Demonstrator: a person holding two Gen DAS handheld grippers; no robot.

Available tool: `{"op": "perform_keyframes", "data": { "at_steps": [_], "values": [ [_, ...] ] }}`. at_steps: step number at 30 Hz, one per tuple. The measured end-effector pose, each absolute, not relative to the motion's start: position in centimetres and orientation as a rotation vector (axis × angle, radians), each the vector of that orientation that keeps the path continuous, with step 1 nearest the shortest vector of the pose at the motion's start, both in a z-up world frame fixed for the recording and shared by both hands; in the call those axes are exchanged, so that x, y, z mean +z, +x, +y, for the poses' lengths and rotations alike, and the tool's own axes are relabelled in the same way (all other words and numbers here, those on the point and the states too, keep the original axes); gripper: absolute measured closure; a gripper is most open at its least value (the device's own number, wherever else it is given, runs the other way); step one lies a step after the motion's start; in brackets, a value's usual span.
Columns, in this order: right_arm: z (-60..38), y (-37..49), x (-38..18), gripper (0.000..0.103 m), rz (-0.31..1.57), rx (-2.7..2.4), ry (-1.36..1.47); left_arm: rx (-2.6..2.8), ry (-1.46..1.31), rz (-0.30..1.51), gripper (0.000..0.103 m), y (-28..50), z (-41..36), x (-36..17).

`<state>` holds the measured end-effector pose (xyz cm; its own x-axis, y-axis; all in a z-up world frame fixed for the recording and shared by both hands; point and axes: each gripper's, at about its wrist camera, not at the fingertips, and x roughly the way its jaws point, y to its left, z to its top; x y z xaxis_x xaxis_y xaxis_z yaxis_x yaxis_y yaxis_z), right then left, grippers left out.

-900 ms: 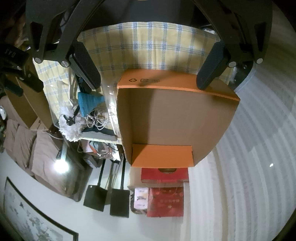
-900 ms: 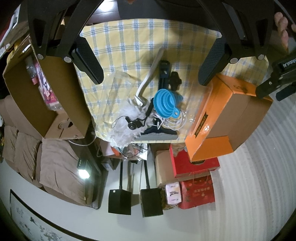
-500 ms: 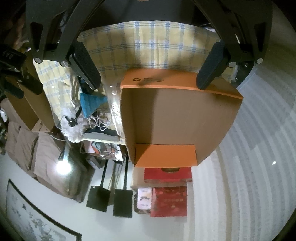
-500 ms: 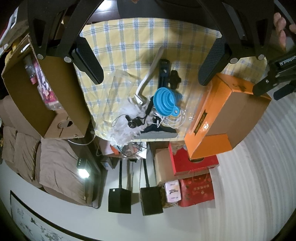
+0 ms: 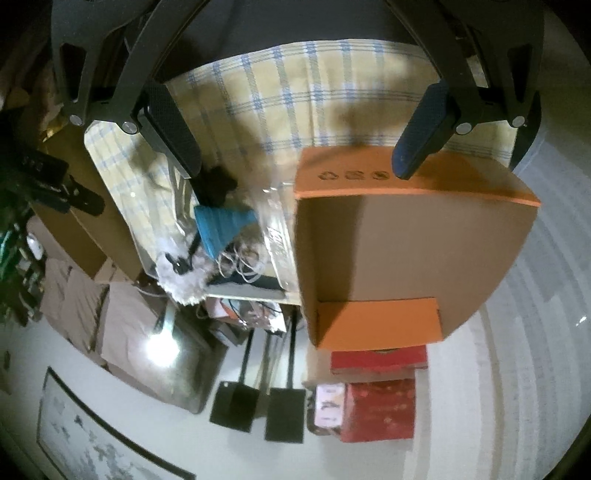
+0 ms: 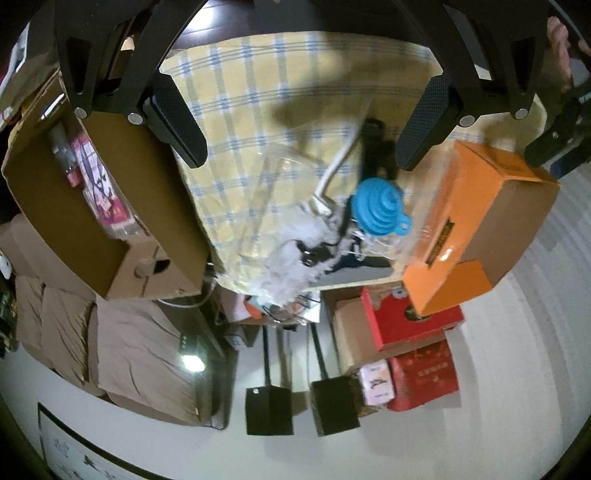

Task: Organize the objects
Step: 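Move both grippers toward the blue funnel and clear plastic container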

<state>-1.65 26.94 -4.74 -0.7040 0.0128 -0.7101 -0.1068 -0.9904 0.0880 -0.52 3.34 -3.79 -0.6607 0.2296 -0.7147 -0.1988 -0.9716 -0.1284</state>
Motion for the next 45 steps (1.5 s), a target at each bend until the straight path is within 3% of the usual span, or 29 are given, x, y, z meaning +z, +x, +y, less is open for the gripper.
{"op": "perform_keyframes", "data": {
  "at_steps": [18,20,28,39,41,43,45],
  "values": [
    [30.2,-3.3,-8.7,0.012,0.243,2.762,-1.257,2.512,-1.195,-0.041,0.012,-2.2,7.8,-6.9],
    [30.5,-3.9,-9.0,0.015,0.266,2.756,-1.270,2.495,-1.193,-0.040,0.012,-2.2,8.1,-6.9],
    [31.8,-6.2,-10.0,0.045,0.327,2.713,-1.322,2.444,-1.157,-0.006,0.013,-3.1,10.6,-6.2],
    [32.2,-7.0,-10.3,0.045,0.377,2.715,-1.342,2.435,-1.190,-0.034,0.013,-5.9,12.2,-5.9],
    [32.2,-7.0,-10.0,0.040,0.414,2.731,-1.329,2.437,-1.188,-0.036,0.013,-6.5,12.5,-5.7],
    [32.3,-7.0,-9.7,0.024,0.458,2.754,-1.313,2.455,-1.194,-0.023,0.013,-7.3,12.8,-5.6],
    [31.9,-7.3,-9.6,0.023,0.450,2.759,-1.315,2.472,-1.207,-0.020,0.013,-8.2,13.1,-5.7]
  ]
}}
